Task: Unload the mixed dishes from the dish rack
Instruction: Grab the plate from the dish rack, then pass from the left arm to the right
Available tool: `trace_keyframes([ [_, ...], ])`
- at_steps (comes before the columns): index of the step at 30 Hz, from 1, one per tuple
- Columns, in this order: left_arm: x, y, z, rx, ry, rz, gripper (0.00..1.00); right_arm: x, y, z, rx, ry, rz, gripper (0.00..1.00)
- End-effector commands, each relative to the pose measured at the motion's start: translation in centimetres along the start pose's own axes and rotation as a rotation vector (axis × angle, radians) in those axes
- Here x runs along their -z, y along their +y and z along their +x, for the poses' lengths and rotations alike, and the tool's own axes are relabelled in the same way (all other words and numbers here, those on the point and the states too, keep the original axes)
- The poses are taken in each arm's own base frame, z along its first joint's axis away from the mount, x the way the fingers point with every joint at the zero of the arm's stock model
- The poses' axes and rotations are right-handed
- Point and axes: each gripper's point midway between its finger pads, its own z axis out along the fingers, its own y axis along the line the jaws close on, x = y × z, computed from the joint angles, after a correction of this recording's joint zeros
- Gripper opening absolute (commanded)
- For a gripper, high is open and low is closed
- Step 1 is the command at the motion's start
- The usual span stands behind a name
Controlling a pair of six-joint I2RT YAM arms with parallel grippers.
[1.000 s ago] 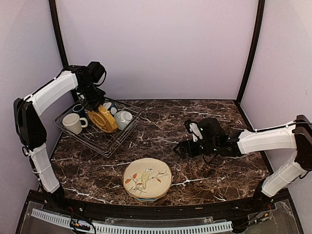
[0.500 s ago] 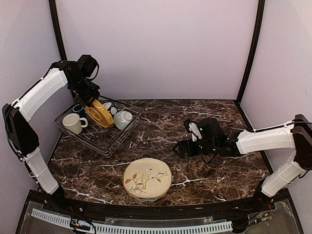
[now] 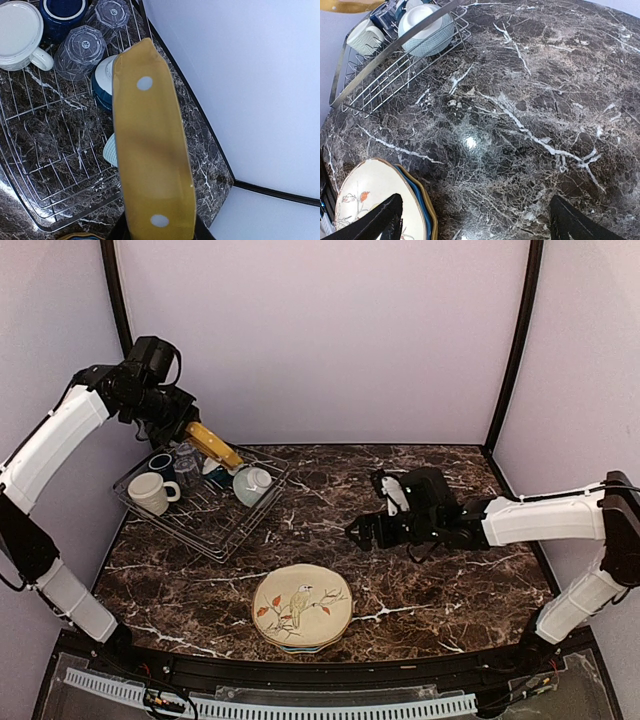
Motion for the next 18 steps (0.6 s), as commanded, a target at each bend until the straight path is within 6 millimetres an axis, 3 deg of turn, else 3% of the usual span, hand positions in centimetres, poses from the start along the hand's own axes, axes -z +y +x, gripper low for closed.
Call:
trace_keyframes([
  [1,5.3,-3.5,-0.2,-0.059,-0.013,0.273,0.01,0.1,-0.2,-1.4,0.012,-0.026,0.018,0.99],
  [9,8.0,-7.2,5.2,-0.393,0.139,0.748,0.01,1.2,0.2,-2.1,-0.104,-0.033,-0.118,0.99],
  [10,7.2,-6.6,6.1,-0.418,0.171,0.756,0.01,1.5,0.4,-2.4,-0.131,-0.041,-0.162,0.99],
  [11,7.6,-7.0,7.2,-0.465,0.209,0.823,0.01,1.7,0.5,-2.5,-0.162,-0.044,-0.202,0.99],
  [12,6.5,-6.0,8.1,-0.479,0.243,0.824,0.01,2.1,0.9,-3.1,-0.186,-0.064,-0.263,0.99],
  [13,7.3,-6.6,8.8,-0.514,0.26,0.911,0.01,2.5,1.2,-3.4,-0.214,-0.072,-0.318,0.99],
  [14,6.2,-5.3,9.7,-0.52,0.29,0.911,0.01,2.8,1.3,-3.6,-0.241,-0.076,-0.365,0.99],
  [15,7.1,-5.8,10.2,-0.546,0.3,0.989,0.01,3.2,1.3,-4.0,-0.267,-0.085,-0.411,0.99],
  [16,6.0,-4.5,11.0,-0.549,0.328,0.987,0.01,3.4,1.5,-4.2,-0.287,-0.087,-0.453,0.99],
  [17,6.8,-4.7,11.5,-0.577,0.339,1.052,0.01,3.8,1.8,-4.5,-0.303,-0.088,-0.495,0.99],
  [18,5.9,-3.7,12.2,-0.583,0.368,1.049,0.01,4.1,2.1,-4.8,-0.314,-0.093,-0.531,0.99],
])
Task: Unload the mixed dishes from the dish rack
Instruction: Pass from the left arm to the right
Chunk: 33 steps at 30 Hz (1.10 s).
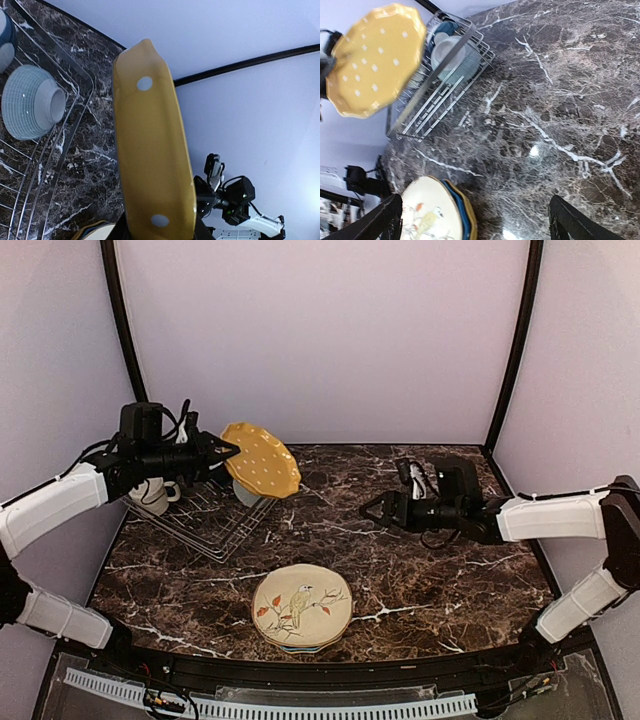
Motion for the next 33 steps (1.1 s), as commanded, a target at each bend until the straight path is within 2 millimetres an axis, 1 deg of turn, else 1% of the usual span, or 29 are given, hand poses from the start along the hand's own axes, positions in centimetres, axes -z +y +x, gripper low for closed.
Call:
trace_keyframes([
  [1,2.2,-7.5,1.9,-0.284,0.031,0.428,0.01,1.4,4.6,-1.4,-0.069,-0.011,-0.303,0.99],
  [2,1.9,-6.8,2.6,-0.282,0.055,0.431,0.01,1.4,5.1,-1.5,-0.069,-0.011,-0.33,0.99],
  [3,1.8,-6.9,3.4,-0.296,0.086,0.458,0.01,1.3,5.4,-1.5,-0.072,-0.004,-0.354,0.99],
  [4,1.5,-6.3,4.1,-0.291,0.107,0.46,0.01,1.2,5.6,-1.5,-0.079,0.006,-0.374,0.99],
  [5,1.5,-6.7,4.8,-0.302,0.128,0.492,0.01,0.9,5.8,-1.4,-0.088,0.016,-0.392,0.99],
  [6,1.3,-6.1,5.6,-0.295,0.146,0.495,0.01,0.5,5.7,-1.2,-0.101,0.026,-0.403,0.99],
  [9,0.8,-6.1,8.0,-0.294,0.201,0.542,0.01,-0.7,5.3,-0.3,-0.144,0.055,-0.433,0.99],
  [10,0.6,-6.1,8.4,-0.294,0.208,0.547,0.01,-1.0,5.3,-0.1,-0.156,0.062,-0.442,0.99],
  [11,0.4,-6.1,9.2,-0.293,0.225,0.555,0.01,-1.3,5.3,0.2,-0.168,0.069,-0.452,0.99],
  [14,-0.2,-6.1,10.7,-0.29,0.262,0.57,0.01,-2.0,5.8,0.7,-0.178,0.085,-0.491,0.98],
  [16,-0.5,-6.6,11.8,-0.298,0.293,0.598,0.01,-2.3,5.8,1.0,-0.187,0.093,-0.509,0.9],
  [17,-0.8,-6.8,12.4,-0.299,0.312,0.602,0.01,-2.3,5.9,1.0,-0.191,0.092,-0.52,0.84],
  [19,-1.3,-6.7,13.1,-0.298,0.341,0.599,0.01,-2.1,5.9,1.1,-0.199,0.079,-0.541,0.67],
  [20,-1.6,-6.5,13.3,-0.296,0.351,0.593,0.01,-1.9,6.0,1.0,-0.2,0.072,-0.554,0.59],
  [21,-1.6,-6.5,13.5,-0.296,0.357,0.593,0.01,-1.7,5.9,1.0,-0.204,0.065,-0.561,0.48],
  [23,-1.9,-6.4,13.6,-0.294,0.363,0.585,0.01,-1.2,5.7,1.0,-0.209,0.048,-0.578,0.32],
  [27,-2.6,-5.7,13.8,-0.286,0.381,0.553,0.01,-0.1,5.8,0.9,-0.202,0.016,-0.615,0.05],
  [28,-2.9,-5.5,14.0,-0.277,0.396,0.543,0.01,0.1,6.0,0.8,-0.194,0.013,-0.626,0.0],
  [29,-3.0,-5.4,14.0,-0.274,0.402,0.539,0.01,0.3,6.1,0.8,-0.186,0.009,-0.631,0.0],
  [31,-3.6,-4.7,14.2,-0.262,0.427,0.508,0.05,0.7,6.1,0.7,-0.174,-0.004,-0.625,0.0],
  [32,-3.9,-4.1,14.4,-0.26,0.44,0.479,0.14,0.8,5.9,0.6,-0.171,-0.011,-0.614,0.0],
  [33,-4.0,-3.8,14.5,-0.263,0.444,0.465,0.2,1.0,5.7,0.6,-0.168,-0.019,-0.601,0.0],
])
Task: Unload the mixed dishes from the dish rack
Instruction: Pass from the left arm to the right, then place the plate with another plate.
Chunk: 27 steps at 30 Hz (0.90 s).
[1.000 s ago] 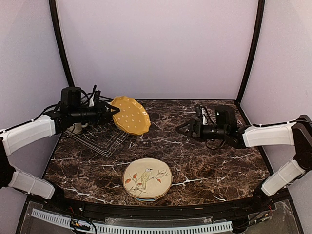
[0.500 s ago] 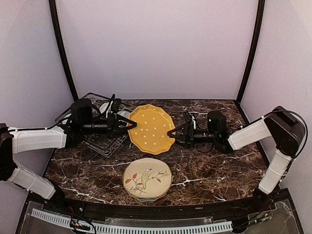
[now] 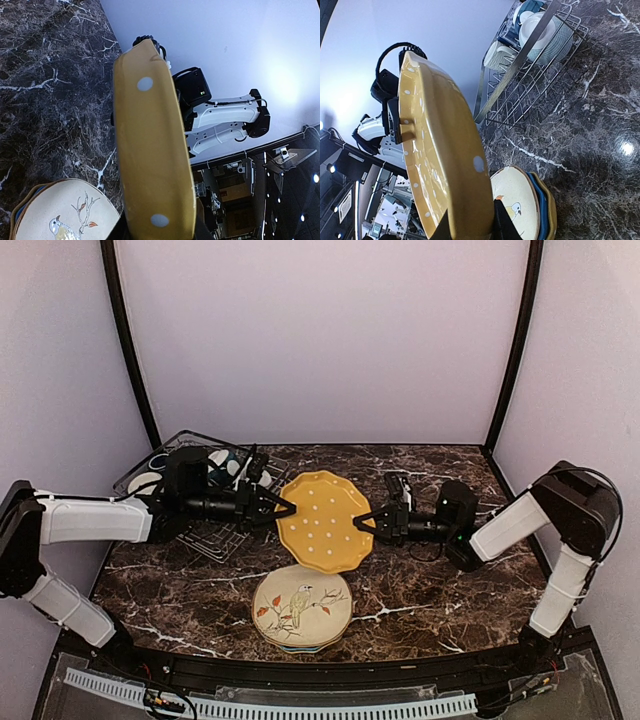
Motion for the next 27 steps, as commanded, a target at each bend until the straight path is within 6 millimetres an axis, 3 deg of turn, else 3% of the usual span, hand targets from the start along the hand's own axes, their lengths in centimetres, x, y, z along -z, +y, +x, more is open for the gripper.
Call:
trace_keyframes([
  [1,0.2,-1.8,-1.3,-0.135,-0.007,0.005,0.32,1.3,2.4,-1.2,0.078,-0.05,-0.051,0.0],
  [6,1.8,-0.5,-2.1,-0.215,-0.077,-0.167,0.77,2.6,2.1,-1.2,0.082,-0.067,-0.009,0.0],
  [7,2.4,-0.5,-2.0,-0.24,-0.076,-0.203,0.83,2.8,1.9,-1.0,0.081,-0.062,-0.001,0.0],
  [8,3.1,0.2,-2.0,-0.254,-0.082,-0.27,0.95,2.9,1.9,-0.9,0.086,-0.058,0.004,0.0],
  [11,5.1,1.3,-3.0,-0.282,-0.119,-0.414,0.99,3.0,1.5,-0.3,0.088,-0.034,0.03,0.0],
  [14,8.8,2.8,-4.1,-0.309,-0.201,-0.628,0.99,3.0,1.0,0.7,0.074,0.018,0.047,0.0],
  [18,13.0,3.0,-5.0,-0.349,-0.317,-0.821,0.99,2.3,1.0,2.4,0.059,0.119,0.079,0.0],
  [22,15.2,2.7,-5.5,-0.364,-0.388,-0.9,0.99,0.5,0.5,3.9,0.125,0.238,0.234,0.0],
  [27,15.8,2.7,-5.7,-0.36,-0.42,-0.914,0.99,-1.9,1.6,5.6,0.138,0.365,0.262,0.0],
])
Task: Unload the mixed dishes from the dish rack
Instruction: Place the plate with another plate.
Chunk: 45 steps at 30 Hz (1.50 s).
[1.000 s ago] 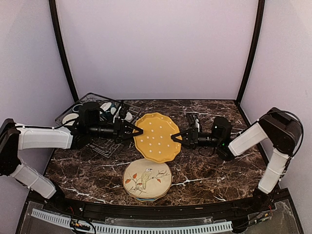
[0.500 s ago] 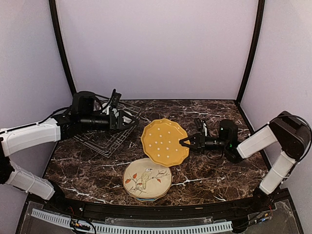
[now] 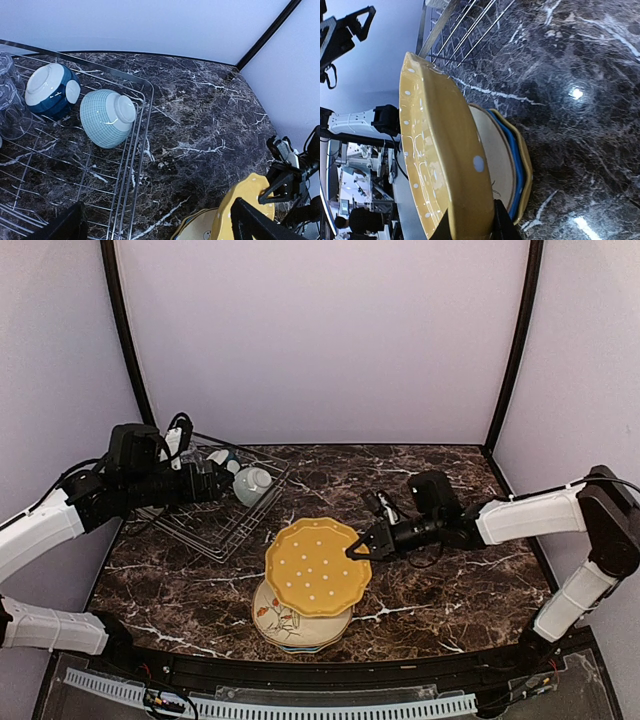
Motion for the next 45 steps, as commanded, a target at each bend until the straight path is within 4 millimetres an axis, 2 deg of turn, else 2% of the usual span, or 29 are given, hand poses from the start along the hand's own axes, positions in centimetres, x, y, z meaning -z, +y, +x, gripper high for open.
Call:
trace_keyframes([
  [1,0.4,1.9,0.0,-0.015,-0.009,-0.097,0.99,-1.2,3.9,0.1,0.13,0.094,-0.039,0.0],
  [7,0.1,1.6,0.5,0.004,0.01,-0.076,0.99,-3.3,3.6,1.0,0.123,0.167,0.021,0.0],
  [16,0.9,2.4,0.4,0.019,-0.008,-0.114,0.99,-5.4,3.2,2.3,0.146,0.254,0.058,0.02],
  [23,1.0,2.9,0.3,0.071,-0.013,-0.097,0.99,-5.3,2.2,2.1,0.173,0.255,0.153,0.33],
  [29,0.4,3.5,0.9,0.127,0.012,-0.078,0.99,-4.3,2.3,1.8,0.212,0.251,0.212,0.54],
  [39,-0.7,3.7,2.1,0.164,0.065,-0.051,0.99,-2.3,2.4,0.6,0.299,0.193,0.302,0.77],
  [45,-3.0,3.0,2.5,0.184,0.141,-0.008,0.99,-1.0,2.3,-1.0,0.344,0.102,0.372,0.88],
])
